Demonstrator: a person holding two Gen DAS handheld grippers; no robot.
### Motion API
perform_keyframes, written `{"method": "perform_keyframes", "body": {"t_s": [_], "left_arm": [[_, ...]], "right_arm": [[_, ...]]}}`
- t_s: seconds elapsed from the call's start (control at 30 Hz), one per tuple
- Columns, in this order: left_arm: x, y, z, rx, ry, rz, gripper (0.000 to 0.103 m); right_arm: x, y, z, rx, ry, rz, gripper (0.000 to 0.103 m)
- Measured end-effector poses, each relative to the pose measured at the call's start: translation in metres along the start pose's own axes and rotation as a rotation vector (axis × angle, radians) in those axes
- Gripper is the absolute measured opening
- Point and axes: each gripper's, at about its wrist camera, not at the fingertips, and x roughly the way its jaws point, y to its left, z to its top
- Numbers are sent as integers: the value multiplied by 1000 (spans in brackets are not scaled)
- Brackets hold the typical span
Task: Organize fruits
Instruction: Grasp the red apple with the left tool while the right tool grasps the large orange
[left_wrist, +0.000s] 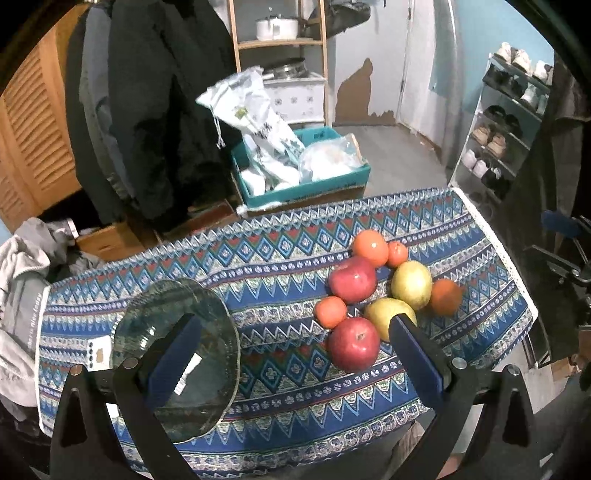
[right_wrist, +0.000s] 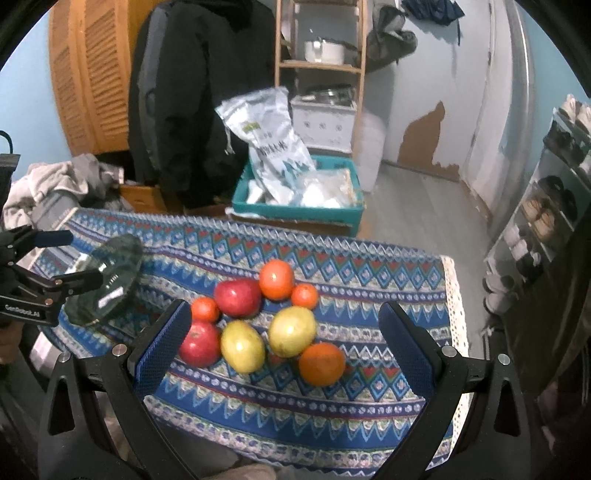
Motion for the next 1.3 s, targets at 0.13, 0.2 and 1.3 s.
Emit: {"method": "perform_keyframes", "body": {"t_s": [0.13, 0.2, 1.3], "left_arm": [[22, -7, -4, -4, 53, -29, 102], [34, -12, -7, -4, 87, -41, 102], [182, -56, -41, 7, 415, -95, 102]], "right_arm": [[14, -9, -6, 14, 48, -17, 100], [25, -15, -10, 22, 81, -21, 100], [173, -57, -76, 4, 441, -19, 99]]}}
